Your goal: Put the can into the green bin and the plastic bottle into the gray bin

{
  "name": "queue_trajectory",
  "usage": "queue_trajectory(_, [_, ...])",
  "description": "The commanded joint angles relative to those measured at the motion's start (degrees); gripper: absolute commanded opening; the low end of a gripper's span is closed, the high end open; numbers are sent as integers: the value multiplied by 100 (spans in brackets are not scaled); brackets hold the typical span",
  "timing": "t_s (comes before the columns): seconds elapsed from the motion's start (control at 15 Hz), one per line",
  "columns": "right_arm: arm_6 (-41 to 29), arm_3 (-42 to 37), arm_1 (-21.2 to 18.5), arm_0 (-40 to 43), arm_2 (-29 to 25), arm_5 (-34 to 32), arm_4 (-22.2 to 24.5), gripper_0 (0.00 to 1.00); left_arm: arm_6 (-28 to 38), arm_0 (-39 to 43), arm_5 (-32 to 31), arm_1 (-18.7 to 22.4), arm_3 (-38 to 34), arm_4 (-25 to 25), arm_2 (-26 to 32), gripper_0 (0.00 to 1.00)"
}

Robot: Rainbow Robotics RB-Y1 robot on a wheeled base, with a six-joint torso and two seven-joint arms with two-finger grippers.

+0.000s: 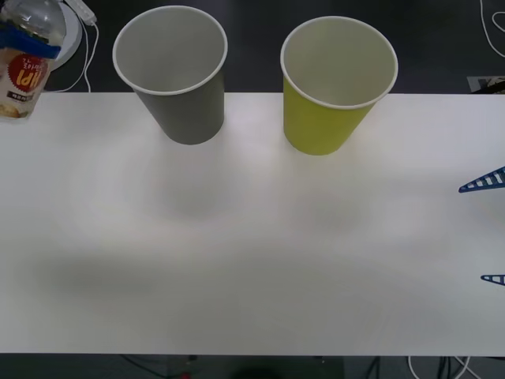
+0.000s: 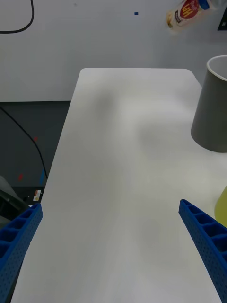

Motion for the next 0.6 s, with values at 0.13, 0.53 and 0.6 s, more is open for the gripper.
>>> queue_trajectory(0.13, [0, 0, 0, 0, 0, 0, 0, 100, -17, -885, 2, 10, 570, 84, -836, 0])
queue_trajectory(0.53, [0, 0, 0, 0, 0, 0, 0, 100, -34, -2344, -7, -7, 1387, 374, -2251, 0])
queue_trajectory(0.6, [0, 0, 0, 0, 0, 0, 0, 100, -43, -2547, -7, -51, 1510, 401, -2462, 0])
